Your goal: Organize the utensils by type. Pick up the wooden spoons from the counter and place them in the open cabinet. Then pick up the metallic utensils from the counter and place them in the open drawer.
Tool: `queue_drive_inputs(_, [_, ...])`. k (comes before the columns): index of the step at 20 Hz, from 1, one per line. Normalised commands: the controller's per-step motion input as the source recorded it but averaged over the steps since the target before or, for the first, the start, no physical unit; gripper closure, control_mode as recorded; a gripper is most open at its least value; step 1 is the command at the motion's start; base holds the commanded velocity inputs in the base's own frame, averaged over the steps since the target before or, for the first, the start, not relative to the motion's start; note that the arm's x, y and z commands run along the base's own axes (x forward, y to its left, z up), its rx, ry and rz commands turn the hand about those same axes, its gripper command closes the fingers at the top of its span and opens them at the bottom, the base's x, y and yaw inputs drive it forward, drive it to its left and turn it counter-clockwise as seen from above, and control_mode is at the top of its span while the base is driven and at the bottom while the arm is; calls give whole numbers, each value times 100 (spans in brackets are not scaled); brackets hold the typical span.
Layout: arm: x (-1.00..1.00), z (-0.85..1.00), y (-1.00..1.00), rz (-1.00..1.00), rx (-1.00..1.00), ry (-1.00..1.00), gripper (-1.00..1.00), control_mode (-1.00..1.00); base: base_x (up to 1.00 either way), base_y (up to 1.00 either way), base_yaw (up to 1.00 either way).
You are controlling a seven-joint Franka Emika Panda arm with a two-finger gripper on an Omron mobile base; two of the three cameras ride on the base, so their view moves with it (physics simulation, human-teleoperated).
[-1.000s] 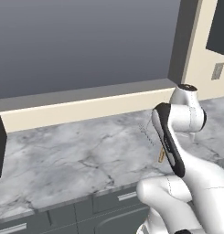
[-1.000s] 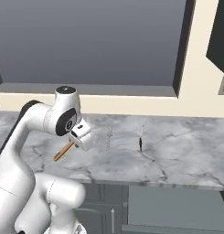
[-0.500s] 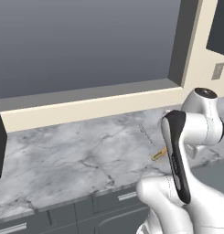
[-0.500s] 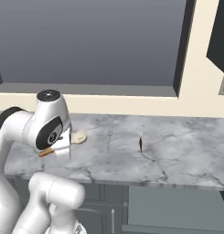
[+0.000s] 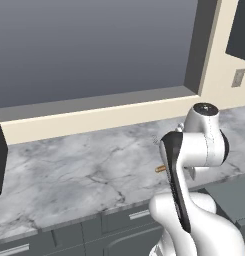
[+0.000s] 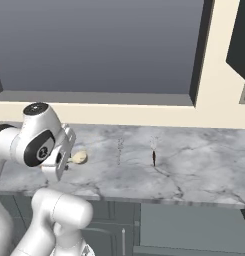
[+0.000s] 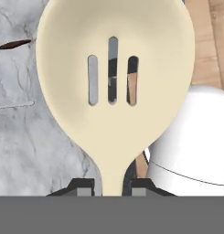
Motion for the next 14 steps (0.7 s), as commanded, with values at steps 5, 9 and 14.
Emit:
queue_drive_inputs(5, [0, -7, 0, -7, 0, 0, 100, -100, 0, 0, 0])
queue_drive_inputs(9, [0, -3, 0, -2, 0, 0, 100, 100, -3, 0, -2])
queue_drive_inputs(14, [0, 0, 0, 0, 0, 0, 100, 100, -39, 0, 3])
